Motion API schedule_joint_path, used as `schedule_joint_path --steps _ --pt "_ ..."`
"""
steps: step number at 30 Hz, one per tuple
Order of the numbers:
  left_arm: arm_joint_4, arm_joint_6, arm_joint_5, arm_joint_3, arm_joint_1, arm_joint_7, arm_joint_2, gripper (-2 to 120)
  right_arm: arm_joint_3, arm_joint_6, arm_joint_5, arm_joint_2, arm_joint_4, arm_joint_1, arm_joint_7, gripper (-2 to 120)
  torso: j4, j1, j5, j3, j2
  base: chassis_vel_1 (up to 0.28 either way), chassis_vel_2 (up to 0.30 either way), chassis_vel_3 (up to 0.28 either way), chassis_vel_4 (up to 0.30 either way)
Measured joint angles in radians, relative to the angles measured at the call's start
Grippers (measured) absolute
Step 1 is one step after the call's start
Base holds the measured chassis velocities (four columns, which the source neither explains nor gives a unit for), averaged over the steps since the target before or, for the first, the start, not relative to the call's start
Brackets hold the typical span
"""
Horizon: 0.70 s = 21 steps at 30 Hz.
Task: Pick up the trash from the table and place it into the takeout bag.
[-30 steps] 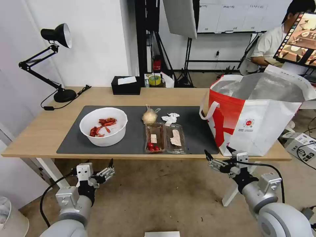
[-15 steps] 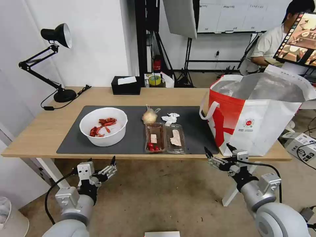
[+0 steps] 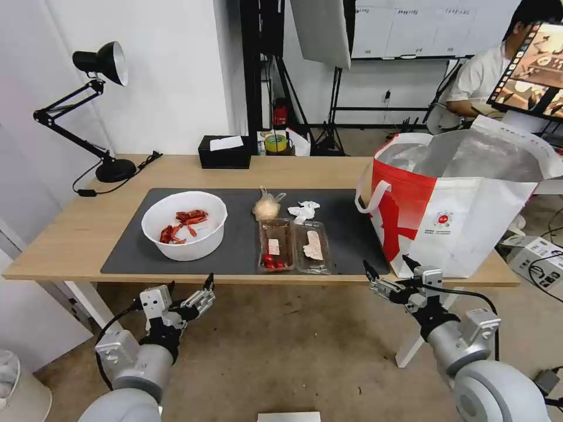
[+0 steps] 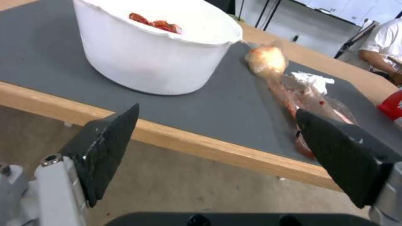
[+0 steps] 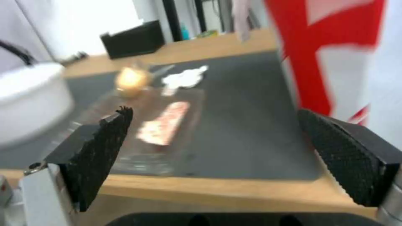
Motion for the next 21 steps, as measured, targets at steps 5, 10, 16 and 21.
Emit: schedule_joint_path --steps 5,10,16,21 --pt "-0.002 0.000 0.004 -0.011 0.002 0.000 0.016 100 -0.069 -0.042 0.339 0.030 0.031 0.027 0.124 100 0.0001 0.000 -0.0001 0.000 0.000 0.000 0.000 0.000 0.000" --pt "-0.003 0.000 0.005 -0.019 0.006 0.001 0.028 100 -0.113 -0.043 0.463 0.057 0.034 0.050 0.197 100 0.0001 0.000 0.0000 0.000 0.000 0.000 0.000 0.000 0.000" --pt "-0.006 0.000 0.007 -0.027 0.013 0.001 0.035 100 -0.168 -0.031 0.650 0.087 0.034 0.092 0.315 100 0.0000 0.000 0.0001 0.000 0.000 0.000 0.000 0.000 0.000" --pt "-0.006 0.000 0.011 -0.032 0.018 0.002 0.037 100 -0.205 -0.016 0.785 0.107 0.024 0.149 0.417 100 0.0001 0.000 0.0001 0.000 0.000 0.000 0.000 0.000 0.000"
